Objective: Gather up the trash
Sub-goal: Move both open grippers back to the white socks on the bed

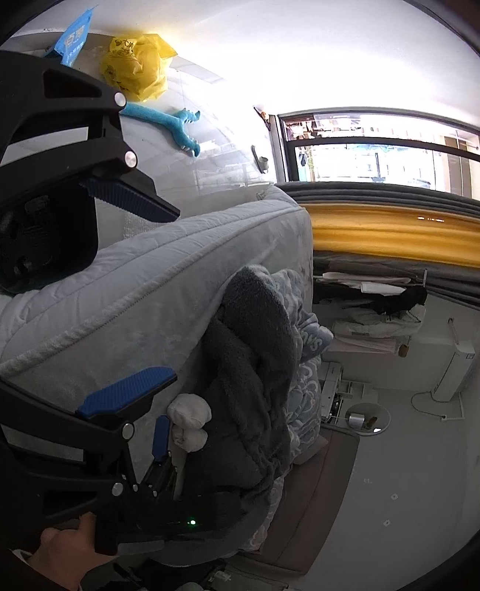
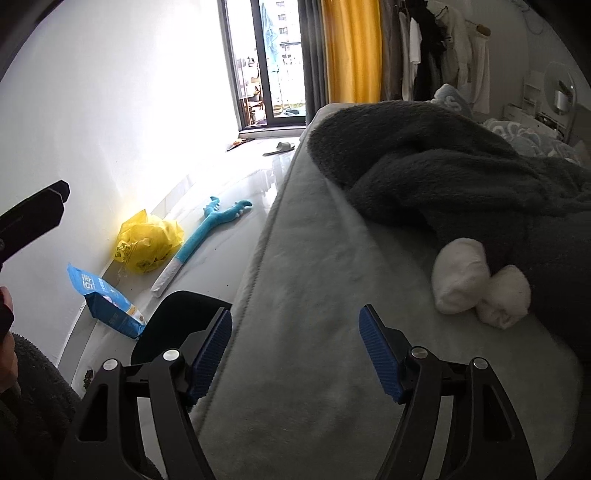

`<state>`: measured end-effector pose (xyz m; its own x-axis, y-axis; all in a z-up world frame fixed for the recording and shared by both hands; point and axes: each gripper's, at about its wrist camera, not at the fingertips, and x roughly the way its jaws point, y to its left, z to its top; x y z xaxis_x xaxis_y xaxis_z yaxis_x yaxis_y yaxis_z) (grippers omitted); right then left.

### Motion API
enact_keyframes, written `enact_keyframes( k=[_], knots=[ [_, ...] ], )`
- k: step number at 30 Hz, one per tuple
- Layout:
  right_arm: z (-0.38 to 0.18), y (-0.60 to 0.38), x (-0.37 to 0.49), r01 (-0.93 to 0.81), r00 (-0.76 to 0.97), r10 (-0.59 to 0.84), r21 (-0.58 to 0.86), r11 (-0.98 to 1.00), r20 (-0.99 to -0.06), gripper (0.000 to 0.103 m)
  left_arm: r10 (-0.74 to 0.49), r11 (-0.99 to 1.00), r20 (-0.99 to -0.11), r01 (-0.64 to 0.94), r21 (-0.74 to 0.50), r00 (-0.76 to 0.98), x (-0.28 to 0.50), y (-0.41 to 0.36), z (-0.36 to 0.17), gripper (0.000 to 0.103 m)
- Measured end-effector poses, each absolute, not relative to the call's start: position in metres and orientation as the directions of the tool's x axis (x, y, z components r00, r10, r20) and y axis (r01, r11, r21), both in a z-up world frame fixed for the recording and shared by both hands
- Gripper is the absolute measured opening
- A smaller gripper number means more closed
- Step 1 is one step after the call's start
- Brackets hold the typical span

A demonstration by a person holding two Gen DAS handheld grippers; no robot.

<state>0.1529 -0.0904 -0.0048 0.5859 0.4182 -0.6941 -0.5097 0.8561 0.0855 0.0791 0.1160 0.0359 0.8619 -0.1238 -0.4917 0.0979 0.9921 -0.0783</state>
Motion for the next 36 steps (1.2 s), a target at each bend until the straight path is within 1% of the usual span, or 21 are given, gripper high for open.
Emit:
enact_keyframes(
  k=[5, 7, 11, 20, 25, 29, 33, 36],
  knots=[
    [0.002, -0.131, 0.164, -0.446, 0.630, 0.390, 0.098, 0.890, -0.672, 0.074, -0.157, 0.987, -0.507, 0.140, -0.072, 0.847, 0.097, 0.093, 0.027, 0.082],
    [0.000, -0.148, 0.171, -0.418, 0.638, 0.375, 0.107, 0.902, -0.673, 0.074, -0.165, 0.986, -0.525, 0.152, -0.068, 0.835, 0.106, 0.083, 0.021, 0.083],
    [-0.003, -0.178, 0.181, -0.367, 0.655, 0.346, 0.117, 0.923, -0.671, 0.074, -0.178, 0.983, -0.529, 0.172, -0.061, 0.830, 0.117, 0.069, 0.017, 0.083],
    [-0.019, -0.230, 0.204, -0.285, 0.660, 0.329, 0.180, 0.941, -0.676, 0.074, -0.208, 0.976, -0.559, 0.206, -0.068, 0.802, 0.145, 0.038, 0.005, 0.082],
    [-0.034, -0.250, 0.214, -0.245, 0.648, 0.334, 0.229, 0.942, -0.684, 0.074, -0.260, 0.962, -0.580, 0.256, -0.091, 0.772, 0.166, 0.022, -0.005, 0.082],
    [-0.044, -0.259, 0.219, -0.227, 0.644, 0.325, 0.233, 0.946, -0.693, 0.074, -0.306, 0.949, -0.605, 0.287, -0.131, 0.735, 0.181, 0.005, -0.015, 0.081],
    [-0.050, -0.266, 0.227, -0.230, 0.647, 0.324, 0.229, 0.946, -0.691, 0.074, -0.333, 0.941, -0.607, 0.300, -0.160, 0.721, 0.191, -0.010, -0.020, 0.081],
    [-0.057, -0.270, 0.233, -0.230, 0.638, 0.332, 0.240, 0.943, -0.695, 0.074, -0.371, 0.928, -0.605, 0.305, -0.214, 0.705, 0.200, -0.017, -0.023, 0.081]
  ],
)
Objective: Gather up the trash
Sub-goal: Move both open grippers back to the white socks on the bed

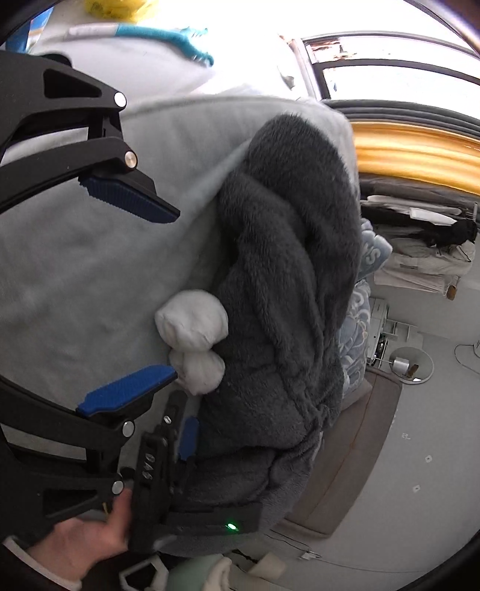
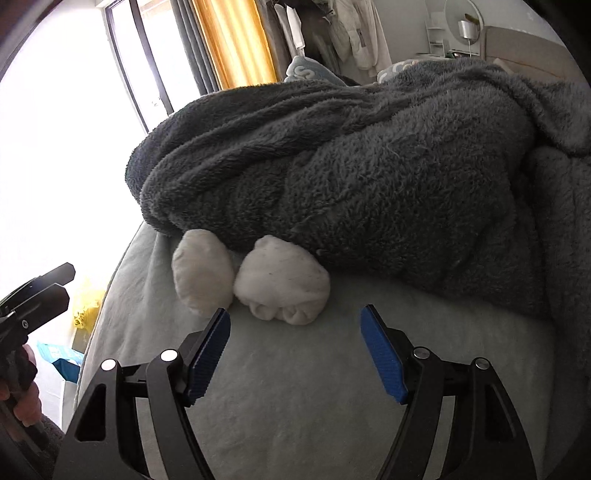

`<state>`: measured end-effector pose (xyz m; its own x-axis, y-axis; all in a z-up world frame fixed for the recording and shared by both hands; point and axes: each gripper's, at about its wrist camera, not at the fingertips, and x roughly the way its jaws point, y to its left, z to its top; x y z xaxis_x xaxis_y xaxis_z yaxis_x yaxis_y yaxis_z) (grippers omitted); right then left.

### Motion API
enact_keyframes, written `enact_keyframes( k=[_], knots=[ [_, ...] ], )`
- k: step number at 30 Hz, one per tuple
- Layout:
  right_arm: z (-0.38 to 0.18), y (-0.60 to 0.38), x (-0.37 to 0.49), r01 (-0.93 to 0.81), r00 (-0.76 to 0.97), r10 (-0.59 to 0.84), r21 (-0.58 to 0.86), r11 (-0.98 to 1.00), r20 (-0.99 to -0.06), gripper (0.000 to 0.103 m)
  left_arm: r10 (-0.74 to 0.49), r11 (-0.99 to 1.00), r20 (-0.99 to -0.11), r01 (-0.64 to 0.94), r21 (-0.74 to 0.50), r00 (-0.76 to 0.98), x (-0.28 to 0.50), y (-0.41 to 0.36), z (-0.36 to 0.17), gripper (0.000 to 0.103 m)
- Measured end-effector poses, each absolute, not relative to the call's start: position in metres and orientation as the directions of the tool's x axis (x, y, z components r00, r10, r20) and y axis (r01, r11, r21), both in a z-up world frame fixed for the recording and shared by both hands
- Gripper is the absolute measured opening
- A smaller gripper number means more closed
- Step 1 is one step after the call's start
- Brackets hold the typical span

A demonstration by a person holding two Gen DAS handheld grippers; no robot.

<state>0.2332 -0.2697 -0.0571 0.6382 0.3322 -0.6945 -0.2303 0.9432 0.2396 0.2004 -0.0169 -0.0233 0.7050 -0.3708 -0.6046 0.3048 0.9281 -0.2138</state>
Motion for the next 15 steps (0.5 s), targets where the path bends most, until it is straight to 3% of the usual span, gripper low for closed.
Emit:
enact_keyframes(
  k=[15],
  knots=[
    [-0.081, -0.271, 0.256, -0.310, 0.597, 0.393, 0.251, 0.917, -0.700, 0.074, -0.408, 0.912, -0.655, 0.252, -0.324, 0.636, 0.253, -0.047, -0.054, 0.078]
  ],
)
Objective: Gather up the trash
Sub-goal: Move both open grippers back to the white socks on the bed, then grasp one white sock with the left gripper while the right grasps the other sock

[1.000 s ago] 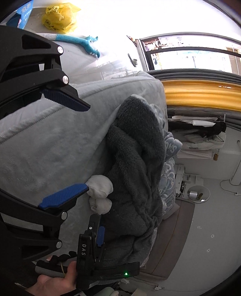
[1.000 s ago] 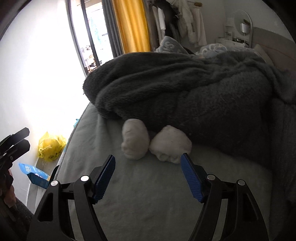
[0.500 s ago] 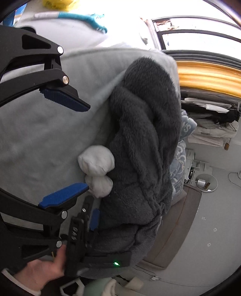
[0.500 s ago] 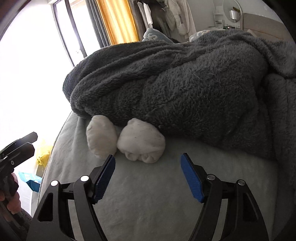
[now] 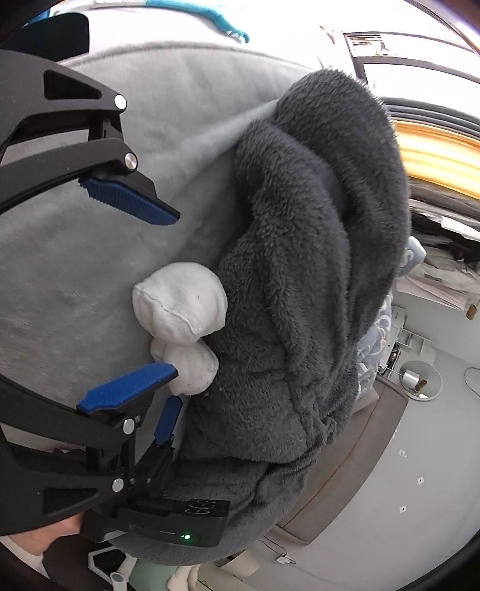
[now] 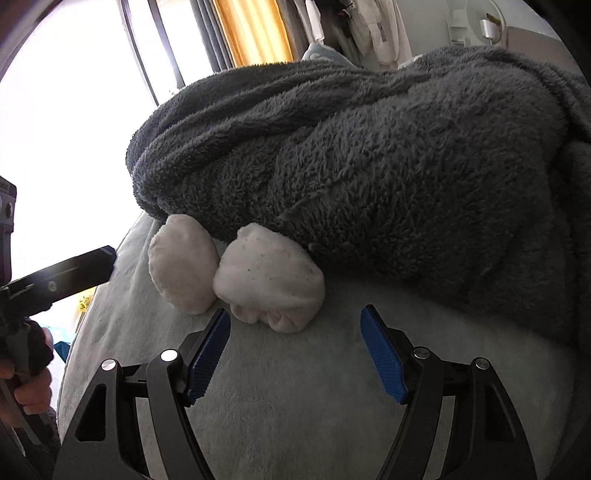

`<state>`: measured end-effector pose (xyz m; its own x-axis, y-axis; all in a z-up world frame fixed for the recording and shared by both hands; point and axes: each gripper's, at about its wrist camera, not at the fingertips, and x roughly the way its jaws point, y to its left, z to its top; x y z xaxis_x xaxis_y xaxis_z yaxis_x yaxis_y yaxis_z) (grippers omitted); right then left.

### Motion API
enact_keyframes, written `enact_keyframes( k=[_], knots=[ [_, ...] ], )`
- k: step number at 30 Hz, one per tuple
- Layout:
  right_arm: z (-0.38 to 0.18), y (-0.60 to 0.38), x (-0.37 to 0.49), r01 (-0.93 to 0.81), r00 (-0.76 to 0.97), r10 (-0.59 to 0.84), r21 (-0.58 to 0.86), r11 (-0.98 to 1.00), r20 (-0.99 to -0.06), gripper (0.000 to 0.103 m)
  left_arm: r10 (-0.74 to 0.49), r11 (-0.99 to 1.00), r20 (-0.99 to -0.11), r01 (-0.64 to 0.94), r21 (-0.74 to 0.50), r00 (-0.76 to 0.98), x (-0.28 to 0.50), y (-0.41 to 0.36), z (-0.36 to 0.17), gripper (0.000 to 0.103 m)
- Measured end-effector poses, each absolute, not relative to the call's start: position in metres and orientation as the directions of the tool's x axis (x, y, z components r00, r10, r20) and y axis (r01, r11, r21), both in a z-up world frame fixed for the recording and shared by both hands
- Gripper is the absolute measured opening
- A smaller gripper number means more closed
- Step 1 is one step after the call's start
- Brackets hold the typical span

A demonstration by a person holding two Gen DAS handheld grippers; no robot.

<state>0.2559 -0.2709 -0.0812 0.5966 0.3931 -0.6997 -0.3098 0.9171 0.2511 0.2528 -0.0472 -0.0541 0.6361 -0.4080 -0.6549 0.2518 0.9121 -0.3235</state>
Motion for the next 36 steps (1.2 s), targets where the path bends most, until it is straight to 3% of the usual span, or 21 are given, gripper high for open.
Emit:
enact_keyframes(
  k=[10, 14, 21, 27, 36],
  knots=[
    [-0.086, -0.277, 0.256, -0.312, 0.585, 0.420, 0.286, 0.906, -0.693, 0.074, -0.437, 0.896, -0.688, 0.215, -0.388, 0.579, 0.281, -0.063, -0.077, 0.077],
    [-0.088, -0.279, 0.256, -0.312, 0.584, 0.428, 0.296, 0.903, -0.690, 0.074, -0.437, 0.896, -0.702, 0.200, -0.397, 0.563, 0.290, -0.067, -0.084, 0.071],
    [-0.088, -0.277, 0.258, -0.319, 0.581, 0.430, 0.293, 0.901, -0.691, 0.074, -0.430, 0.901, -0.711, 0.207, -0.382, 0.556, 0.297, -0.073, -0.088, 0.050],
    [-0.086, -0.265, 0.262, -0.319, 0.579, 0.435, 0.299, 0.899, -0.690, 0.074, -0.415, 0.909, -0.715, 0.231, -0.346, 0.562, 0.294, -0.074, -0.086, 0.041],
    [-0.090, -0.246, 0.270, -0.279, 0.576, 0.376, 0.258, 0.925, -0.725, 0.074, -0.369, 0.929, -0.691, 0.250, -0.272, 0.622, 0.276, -0.055, -0.066, 0.039]
  ],
)
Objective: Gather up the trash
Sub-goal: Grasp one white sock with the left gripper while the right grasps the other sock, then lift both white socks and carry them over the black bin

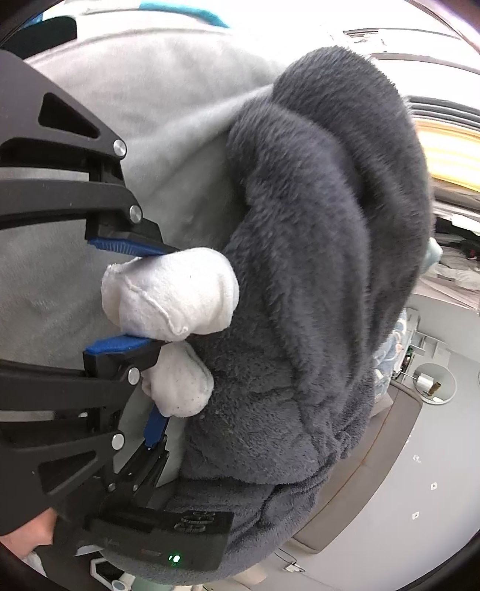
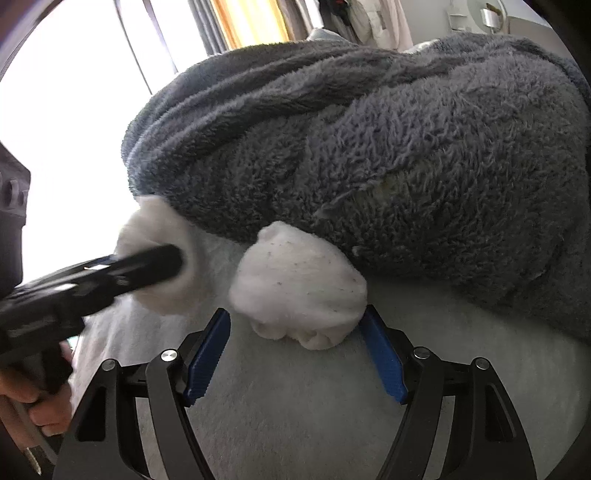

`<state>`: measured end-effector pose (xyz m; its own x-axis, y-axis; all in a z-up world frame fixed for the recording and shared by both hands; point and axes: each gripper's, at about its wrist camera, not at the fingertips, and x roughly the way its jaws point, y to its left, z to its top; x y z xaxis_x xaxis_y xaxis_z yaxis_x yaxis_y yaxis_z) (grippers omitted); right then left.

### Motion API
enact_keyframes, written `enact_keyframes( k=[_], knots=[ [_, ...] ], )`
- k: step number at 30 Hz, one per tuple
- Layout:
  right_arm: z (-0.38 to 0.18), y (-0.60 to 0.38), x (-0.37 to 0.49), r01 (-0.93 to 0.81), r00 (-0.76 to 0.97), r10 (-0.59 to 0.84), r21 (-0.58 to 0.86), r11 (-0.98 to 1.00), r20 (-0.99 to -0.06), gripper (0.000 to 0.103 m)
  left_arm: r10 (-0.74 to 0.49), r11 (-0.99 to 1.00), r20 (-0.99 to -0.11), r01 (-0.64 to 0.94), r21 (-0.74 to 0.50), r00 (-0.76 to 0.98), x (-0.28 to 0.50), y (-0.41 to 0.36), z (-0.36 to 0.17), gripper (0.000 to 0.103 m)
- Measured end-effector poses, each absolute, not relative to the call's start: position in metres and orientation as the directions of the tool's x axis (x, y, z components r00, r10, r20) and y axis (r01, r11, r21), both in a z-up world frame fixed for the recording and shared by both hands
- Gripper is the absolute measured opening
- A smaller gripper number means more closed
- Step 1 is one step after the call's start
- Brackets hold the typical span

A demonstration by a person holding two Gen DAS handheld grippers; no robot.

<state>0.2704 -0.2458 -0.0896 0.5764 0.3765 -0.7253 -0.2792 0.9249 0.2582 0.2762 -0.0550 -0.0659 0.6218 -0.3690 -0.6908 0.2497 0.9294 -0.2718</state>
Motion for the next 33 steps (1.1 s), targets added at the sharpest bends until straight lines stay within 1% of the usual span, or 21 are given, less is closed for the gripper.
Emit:
enact_keyframes(
  k=[4, 7, 9, 12, 18, 22, 26, 33],
  knots=[
    [-0.086, -0.244, 0.269, -0.260, 0.593, 0.367, 0.262, 0.930, -0.716, 0.074, -0.335, 0.942, -0.683, 0.244, -0.231, 0.649, 0.269, -0.045, -0.056, 0.039],
    [-0.085, -0.235, 0.271, -0.253, 0.596, 0.344, 0.237, 0.938, -0.725, 0.065, -0.312, 0.950, -0.683, 0.236, -0.206, 0.661, 0.266, -0.038, -0.052, 0.039],
    [-0.083, -0.232, 0.271, -0.247, 0.602, 0.325, 0.217, 0.944, -0.729, 0.056, -0.291, 0.956, -0.682, 0.231, -0.180, 0.671, 0.263, -0.033, -0.049, 0.039],
    [-0.081, -0.226, 0.273, -0.236, 0.604, 0.312, 0.210, 0.949, -0.733, 0.050, -0.264, 0.963, -0.684, 0.219, -0.155, 0.680, 0.260, -0.022, -0.046, 0.039],
    [-0.066, -0.218, 0.266, -0.238, 0.603, 0.341, 0.245, 0.940, -0.721, 0.050, -0.227, 0.973, -0.685, 0.191, -0.128, 0.692, 0.258, 0.000, -0.044, 0.039],
    [-0.059, -0.192, 0.258, -0.280, 0.595, 0.354, 0.227, 0.933, -0.722, 0.050, -0.207, 0.978, -0.688, 0.171, -0.121, 0.696, 0.256, 0.014, -0.043, 0.039],
    [-0.047, -0.174, 0.248, -0.322, 0.594, 0.367, 0.206, 0.924, -0.716, 0.050, -0.200, 0.980, -0.687, 0.144, -0.139, 0.699, 0.249, 0.028, -0.040, 0.039],
    [-0.005, -0.153, 0.228, -0.370, 0.620, 0.403, 0.202, 0.907, -0.674, 0.050, -0.175, 0.984, -0.686, 0.101, -0.147, 0.706, 0.235, 0.045, -0.036, 0.039]
  ],
)
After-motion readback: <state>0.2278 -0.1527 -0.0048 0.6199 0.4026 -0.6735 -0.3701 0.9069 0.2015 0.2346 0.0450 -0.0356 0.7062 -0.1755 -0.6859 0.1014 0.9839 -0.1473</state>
